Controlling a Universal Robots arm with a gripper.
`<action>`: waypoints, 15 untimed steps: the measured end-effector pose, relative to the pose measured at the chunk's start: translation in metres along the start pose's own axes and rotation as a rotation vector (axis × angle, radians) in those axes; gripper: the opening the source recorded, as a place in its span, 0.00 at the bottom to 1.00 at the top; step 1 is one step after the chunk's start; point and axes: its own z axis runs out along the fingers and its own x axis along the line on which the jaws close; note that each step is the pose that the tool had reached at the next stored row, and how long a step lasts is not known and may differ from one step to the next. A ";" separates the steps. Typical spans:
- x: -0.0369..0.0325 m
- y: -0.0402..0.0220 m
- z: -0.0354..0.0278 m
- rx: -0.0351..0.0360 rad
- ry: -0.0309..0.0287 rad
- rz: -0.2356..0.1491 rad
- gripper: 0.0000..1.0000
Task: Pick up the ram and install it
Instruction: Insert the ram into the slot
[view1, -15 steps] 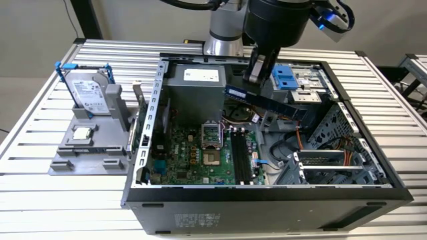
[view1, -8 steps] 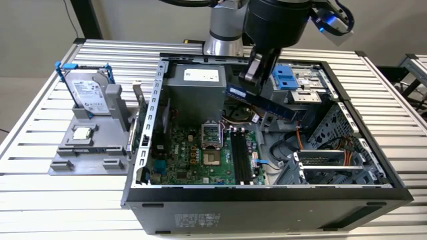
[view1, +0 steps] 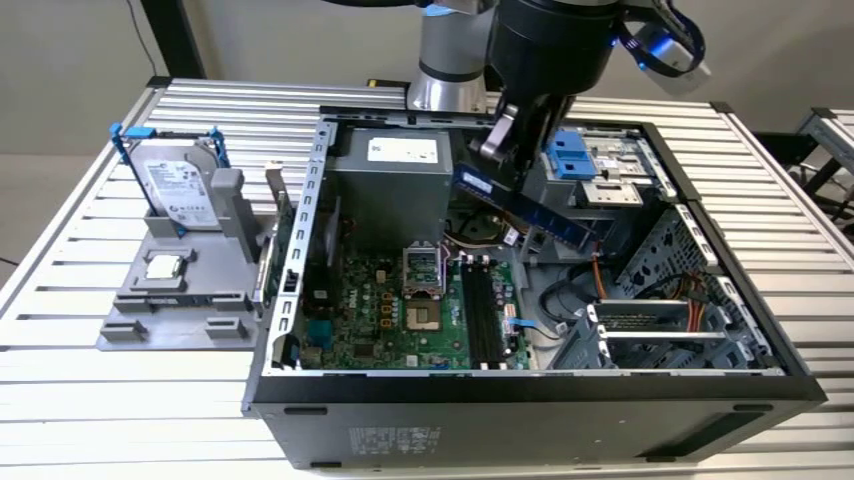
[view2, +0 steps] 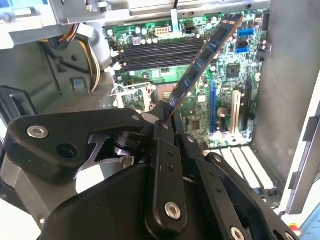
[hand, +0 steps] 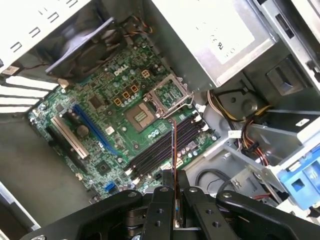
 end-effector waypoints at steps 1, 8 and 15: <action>0.0000 0.0000 0.0000 0.0004 -0.0001 0.015 0.00; 0.0000 0.0000 0.0001 0.0030 -0.0014 0.127 0.00; 0.0000 0.0000 0.0003 0.0057 -0.0026 0.237 0.00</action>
